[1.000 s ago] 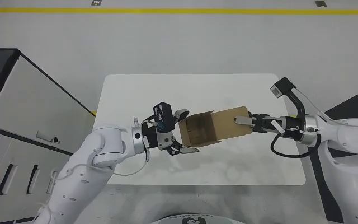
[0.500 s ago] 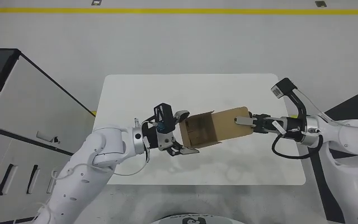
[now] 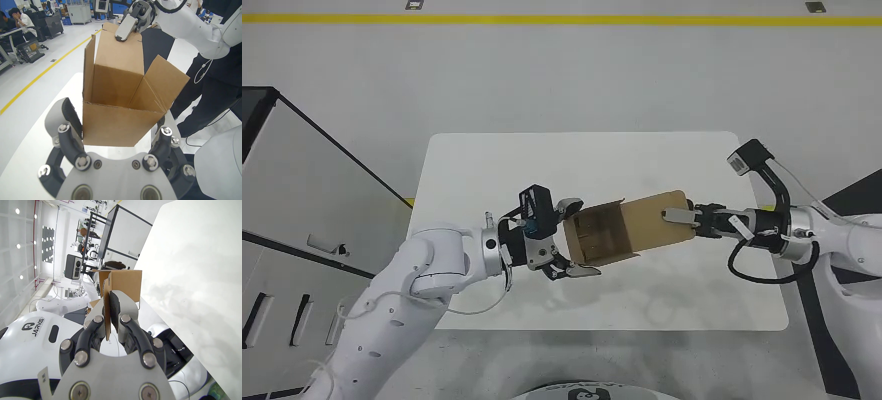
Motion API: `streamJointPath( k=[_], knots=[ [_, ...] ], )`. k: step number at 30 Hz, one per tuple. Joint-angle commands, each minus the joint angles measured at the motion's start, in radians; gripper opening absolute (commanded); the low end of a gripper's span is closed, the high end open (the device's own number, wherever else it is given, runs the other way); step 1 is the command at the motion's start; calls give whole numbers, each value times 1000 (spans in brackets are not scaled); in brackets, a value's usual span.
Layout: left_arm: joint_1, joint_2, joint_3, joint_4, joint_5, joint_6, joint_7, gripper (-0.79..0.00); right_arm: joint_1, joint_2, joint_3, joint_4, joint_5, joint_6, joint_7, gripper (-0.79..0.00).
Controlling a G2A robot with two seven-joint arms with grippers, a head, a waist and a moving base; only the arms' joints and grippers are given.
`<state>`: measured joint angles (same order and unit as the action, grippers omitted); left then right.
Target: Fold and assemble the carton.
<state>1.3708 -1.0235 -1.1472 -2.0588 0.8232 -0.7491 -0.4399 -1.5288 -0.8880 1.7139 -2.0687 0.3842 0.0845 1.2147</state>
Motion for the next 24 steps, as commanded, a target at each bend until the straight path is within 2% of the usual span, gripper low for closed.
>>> streamJointPath(
  k=[1, 24],
  knots=[
    [1, 0, 1, 2, -4, 2, 7, 0, -1, 1, 1, 1, 1, -1, -1, -785],
    [-7, 3, 14, 12, -3, 6, 27, 0, -9, 12, 4, 1, 16, -10, -4, -785]
  ],
)
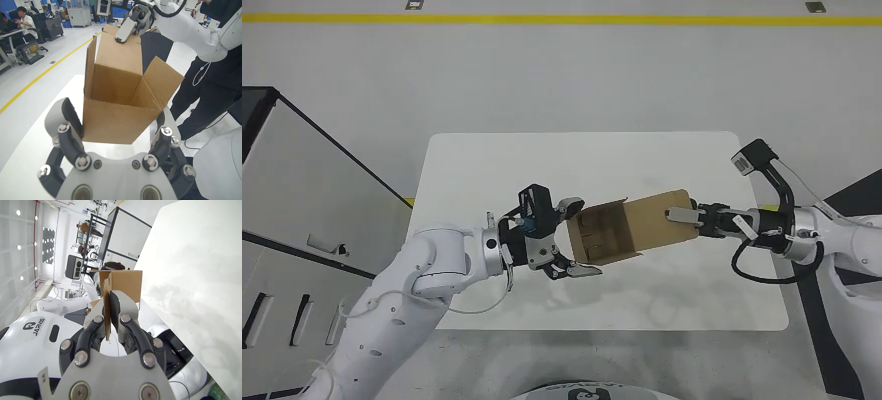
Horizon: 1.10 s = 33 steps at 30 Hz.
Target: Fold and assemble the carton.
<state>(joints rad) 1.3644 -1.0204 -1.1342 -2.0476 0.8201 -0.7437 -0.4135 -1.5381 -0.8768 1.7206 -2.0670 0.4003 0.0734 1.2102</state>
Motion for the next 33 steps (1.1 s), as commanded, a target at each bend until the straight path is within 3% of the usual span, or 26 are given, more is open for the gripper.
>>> streamJointPath(
  k=[1, 20, 21, 23, 24, 31, 33],
  knots=[
    [-1, 0, 2, 1, -1, 1, 2, 0, 2, 1, -5, -1, 0, 1, -1, -785],
    [-7, 2, 14, 8, 0, 1, 11, 0, 9, 7, -21, 4, 14, 5, -14, -785],
    [-8, 2, 15, 8, 0, 1, 11, -46, 9, 7, -22, 5, 15, 6, -13, -785],
    [-9, 2, 15, 8, 2, 4, 13, -329, 10, 8, -24, 8, 18, 8, -14, -785],
    [-9, 2, 16, 8, 3, 4, 14, -413, 11, 8, -24, 7, 18, 8, -13, -785],
    [-10, 3, 19, 8, 7, 10, 15, -699, 14, 11, -26, 10, 18, 11, -15, -785],
    [-11, 3, 19, 9, 7, 10, 15, -720, 15, 12, -26, 11, 19, 12, -16, -785]
  ],
)
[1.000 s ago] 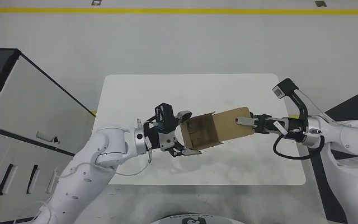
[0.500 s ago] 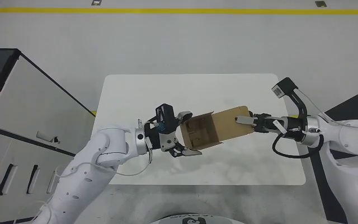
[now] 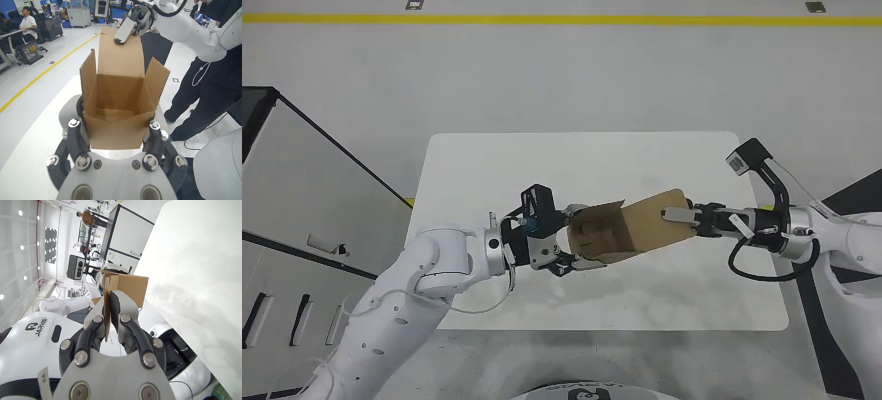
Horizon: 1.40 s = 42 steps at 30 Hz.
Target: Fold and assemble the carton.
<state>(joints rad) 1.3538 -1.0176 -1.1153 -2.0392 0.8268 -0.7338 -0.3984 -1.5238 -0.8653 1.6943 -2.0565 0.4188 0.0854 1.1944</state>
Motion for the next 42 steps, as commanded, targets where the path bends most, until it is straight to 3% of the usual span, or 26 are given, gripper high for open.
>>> streamJointPath(
  k=[1, 6, 8, 9, 10, 11, 12, 27, 42],
  knots=[
    [-1, 0, 1, 1, 0, 0, 0, -733, 1, 1, 1, 0, 0, -1, -1, -785],
    [-4, 1, 2, 2, -2, -1, 0, -760, 1, 2, 2, 1, 2, 0, -3, -785],
    [-6, 1, 3, 2, -2, -1, 0, -690, 1, 3, 3, 1, 1, 0, -3, -785],
    [-7, 1, 3, 3, -2, -2, 0, -576, 1, 4, 4, 0, 1, 0, -3, -785],
    [-7, 1, 4, 4, -3, -3, 0, -409, 1, 4, 5, 0, 2, -1, -3, -785],
    [-8, 1, 4, 4, -4, -3, 0, -99, 1, 5, 6, 0, 2, -2, -3, -785],
    [-9, 1, 4, 5, -4, -3, 0, 0, 1, 5, 7, 0, 1, -1, -4, -785],
    [2, 10, -38, -29, -20, 11, -24, 0, -7, 11, 18, -1, -12, -1, -11, -785],
    [69, 35, -160, -163, -126, 148, -222, 0, -35, 14, 33, -8, -25, 16, -58, -785]
  ],
)
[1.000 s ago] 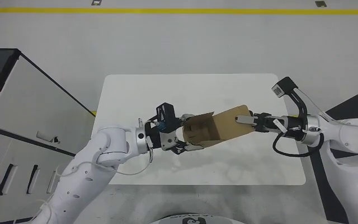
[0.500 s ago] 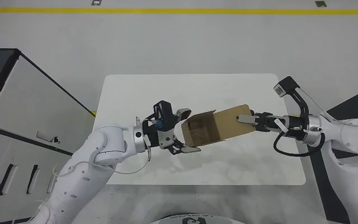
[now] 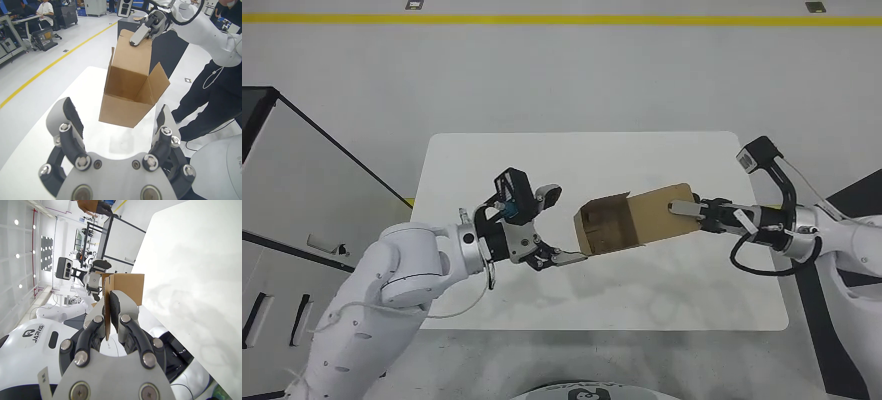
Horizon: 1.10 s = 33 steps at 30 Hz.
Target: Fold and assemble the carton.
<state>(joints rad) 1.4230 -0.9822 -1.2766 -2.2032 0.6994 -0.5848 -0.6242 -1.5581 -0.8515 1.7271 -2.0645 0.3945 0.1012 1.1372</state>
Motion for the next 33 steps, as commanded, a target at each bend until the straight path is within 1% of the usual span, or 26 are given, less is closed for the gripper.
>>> streamJointPath(
  k=[1, 7, 11, 14, 17, 21, 26, 33],
  knots=[
    [0, 0, 1, 1, 1, -1, 4, 0, 0, 0, 0, 0, -1, 0, -1, -785],
    [2, -1, 6, -2, 6, 5, 10, 0, -1, -1, -3, -3, -1, -3, -11, -785],
    [-1, -4, 17, -8, 17, 75, 23, 0, -6, -1, -8, -17, -20, -18, -41, -785],
    [-6, -5, 21, -16, 8, 92, 16, 0, -11, -1, -1, -24, -22, -19, -47, -785],
    [-5, -3, 19, -7, 13, 90, -11, 0, -18, 0, 12, -27, -19, -20, -50, -785],
    [0, 1, 16, 2, 7, 59, -32, 0, -28, 1, 42, -26, 6, -15, -46, -785],
    [18, 3, 19, 28, 3, 44, -25, 0, -35, 3, 71, -21, 49, -1, -18, -785],
    [18, 3, 19, 30, 7, 45, -25, 0, -34, 4, 76, -18, 54, 5, -10, -785]
  ],
)
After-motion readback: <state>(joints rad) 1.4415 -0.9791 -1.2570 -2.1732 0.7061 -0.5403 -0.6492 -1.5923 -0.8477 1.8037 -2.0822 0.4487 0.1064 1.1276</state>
